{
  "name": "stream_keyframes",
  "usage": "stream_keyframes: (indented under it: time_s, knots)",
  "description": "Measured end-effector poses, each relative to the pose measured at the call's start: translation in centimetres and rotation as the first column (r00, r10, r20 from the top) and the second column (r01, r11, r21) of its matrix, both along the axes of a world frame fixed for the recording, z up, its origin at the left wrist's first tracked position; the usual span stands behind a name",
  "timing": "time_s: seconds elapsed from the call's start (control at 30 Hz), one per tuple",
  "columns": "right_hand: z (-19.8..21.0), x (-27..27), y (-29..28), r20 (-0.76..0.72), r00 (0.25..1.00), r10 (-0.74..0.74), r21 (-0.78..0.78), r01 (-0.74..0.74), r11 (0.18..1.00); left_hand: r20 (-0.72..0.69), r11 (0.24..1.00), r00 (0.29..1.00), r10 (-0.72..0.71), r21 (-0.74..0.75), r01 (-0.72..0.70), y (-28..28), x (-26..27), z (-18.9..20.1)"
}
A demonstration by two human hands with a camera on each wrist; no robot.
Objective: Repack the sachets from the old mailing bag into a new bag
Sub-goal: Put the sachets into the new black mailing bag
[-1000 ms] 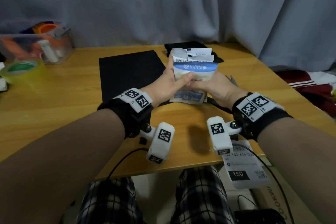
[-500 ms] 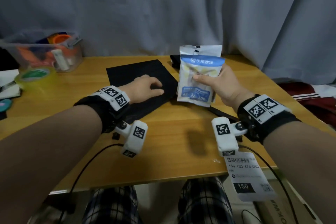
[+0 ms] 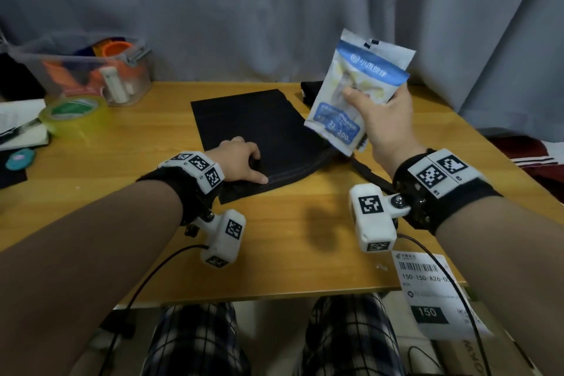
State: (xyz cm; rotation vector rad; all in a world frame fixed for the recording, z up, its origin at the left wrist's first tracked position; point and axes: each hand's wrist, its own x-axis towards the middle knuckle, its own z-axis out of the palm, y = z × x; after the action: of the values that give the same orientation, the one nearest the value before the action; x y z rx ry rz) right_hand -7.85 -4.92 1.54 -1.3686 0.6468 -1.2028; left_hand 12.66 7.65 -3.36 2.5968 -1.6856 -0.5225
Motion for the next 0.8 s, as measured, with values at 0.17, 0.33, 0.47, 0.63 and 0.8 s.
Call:
stream_keyframes:
  time_s: [0.17, 0.33, 0.47, 0.63, 0.8]
  knots:
    - [-0.8, 1.0, 0.4, -0.061, 0.998, 0.034, 0.005, -0.034, 0.999, -0.048, 0.997, 0.998, 0.049, -0.056, -0.052, -0.2, 0.4, -0.1]
    - [-1.7, 2.3, 1.1, -0.096, 0.995, 0.039, 0.005, -0.039, 0.999, -0.078, 0.996, 0.993, 0.086, -0.021, -0.088, -0.3, 0.6, 0.0]
    - [-2.1, 2.9, 1.2, -0.096, 0.995, 0.036, 0.018, -0.034, 0.999, -0.126, 0.994, 0.988, 0.095, -0.042, -0.101, -0.1, 1.1, -0.6]
    - [-2.2, 3.0, 0.7, -0.093, 0.996, 0.016, 0.009, -0.015, 1.0, -0.172, 0.986, 0.982, 0.074, -0.138, -0.099, 0.2, 1.2, -1.2]
    - [-2.5, 2.6, -0.2, -0.115, 0.993, 0.027, -0.014, -0.029, 0.999, -0.068, 0.973, 0.997, -0.038, -0.229, 0.022, 0.4, 0.6, -1.0]
